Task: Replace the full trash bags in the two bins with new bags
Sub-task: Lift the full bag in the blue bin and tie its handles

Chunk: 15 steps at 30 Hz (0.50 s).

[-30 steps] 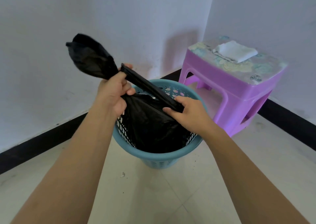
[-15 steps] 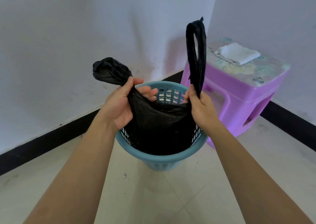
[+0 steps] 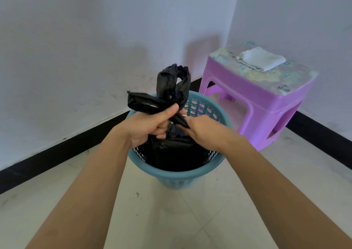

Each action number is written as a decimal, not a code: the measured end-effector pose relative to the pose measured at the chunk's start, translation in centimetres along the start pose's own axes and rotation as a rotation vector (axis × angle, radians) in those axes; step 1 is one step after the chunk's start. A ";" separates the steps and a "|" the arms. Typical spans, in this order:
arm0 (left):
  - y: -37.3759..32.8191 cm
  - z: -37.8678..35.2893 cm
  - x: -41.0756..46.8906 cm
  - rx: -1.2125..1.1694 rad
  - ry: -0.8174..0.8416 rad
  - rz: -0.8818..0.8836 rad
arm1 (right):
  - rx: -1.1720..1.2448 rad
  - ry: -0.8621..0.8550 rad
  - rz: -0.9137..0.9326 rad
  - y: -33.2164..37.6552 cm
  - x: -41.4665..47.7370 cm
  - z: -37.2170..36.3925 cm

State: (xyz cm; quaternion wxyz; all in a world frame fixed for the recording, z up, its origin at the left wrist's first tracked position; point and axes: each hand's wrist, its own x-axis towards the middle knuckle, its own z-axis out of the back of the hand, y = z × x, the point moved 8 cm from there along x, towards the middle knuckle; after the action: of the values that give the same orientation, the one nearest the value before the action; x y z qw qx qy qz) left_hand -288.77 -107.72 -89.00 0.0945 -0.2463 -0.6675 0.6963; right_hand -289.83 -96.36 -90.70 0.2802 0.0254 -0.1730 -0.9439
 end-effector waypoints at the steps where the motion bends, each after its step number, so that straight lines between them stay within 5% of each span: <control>1: 0.0 0.3 0.2 -0.031 -0.003 -0.004 | 0.001 -0.010 0.032 0.1 -0.1 0.1; 5: 0.3 0.2 0.3 -0.151 0.046 0.003 | 0.072 0.071 0.027 -0.5 -0.8 1.3; 8: 0.2 -0.6 0.7 -0.255 0.069 0.036 | 0.162 0.294 -0.144 -3.0 -1.1 1.1; 11: 0.1 -0.9 0.8 -0.261 0.061 0.055 | 0.733 0.425 -0.391 -4.5 -2.0 0.8; 15: 0.2 -1.2 0.5 -0.234 0.074 0.044 | 1.347 0.152 -0.514 -5.2 -1.4 1.3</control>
State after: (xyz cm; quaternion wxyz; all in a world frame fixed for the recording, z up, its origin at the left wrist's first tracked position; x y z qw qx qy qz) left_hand -288.65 -106.45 -89.26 0.0745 -0.2956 -0.7347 0.6061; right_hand -291.60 -91.10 -91.31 -0.0157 0.2979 -0.6857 -0.6640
